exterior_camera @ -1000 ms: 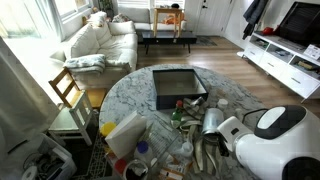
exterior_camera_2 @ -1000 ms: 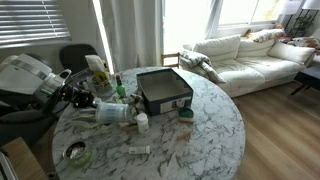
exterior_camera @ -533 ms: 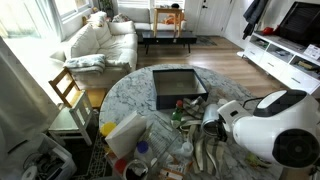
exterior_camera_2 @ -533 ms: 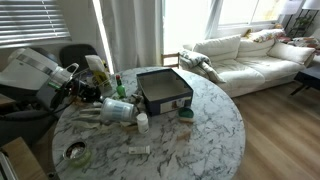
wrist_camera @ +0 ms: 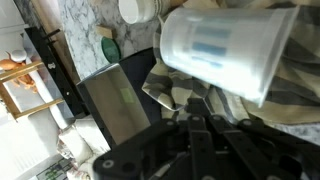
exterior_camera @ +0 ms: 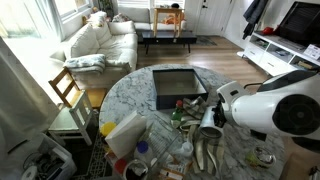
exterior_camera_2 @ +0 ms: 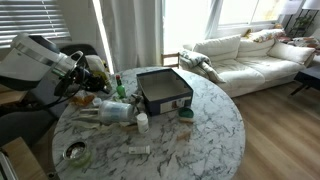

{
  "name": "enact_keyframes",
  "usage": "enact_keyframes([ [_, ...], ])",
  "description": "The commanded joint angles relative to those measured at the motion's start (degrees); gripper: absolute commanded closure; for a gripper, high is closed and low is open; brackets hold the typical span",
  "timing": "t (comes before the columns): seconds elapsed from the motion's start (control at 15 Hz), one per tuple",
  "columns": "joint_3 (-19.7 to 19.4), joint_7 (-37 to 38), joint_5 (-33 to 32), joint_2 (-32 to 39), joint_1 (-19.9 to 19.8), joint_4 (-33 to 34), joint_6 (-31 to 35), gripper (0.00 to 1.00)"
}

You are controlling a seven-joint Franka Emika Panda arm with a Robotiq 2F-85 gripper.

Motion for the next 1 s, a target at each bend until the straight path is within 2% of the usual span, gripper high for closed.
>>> enact_keyframes([
  [0.0, -1.4, -3.9, 6.6, -2.6, -1.1, 0.1, 3.2, 1.0],
  [0.27, -2.0, -6.6, 9.5, -3.4, -0.7, 0.3, 4.5, 1.0],
  [0.33, -1.9, -7.4, 10.3, -3.4, -0.4, 0.1, 5.2, 0.74],
  [0.4, -1.7, -7.9, 10.9, -3.0, 0.0, -0.1, 6.2, 0.73],
  [0.53, -1.4, -9.9, 12.9, -2.5, 1.1, -0.9, 8.9, 0.6],
  [0.67, -1.6, -15.2, 15.7, -1.8, 2.6, -2.5, 12.0, 0.44],
  [0.93, -1.2, -23.5, 20.3, -0.2, 5.2, -5.7, 13.1, 0.15],
])
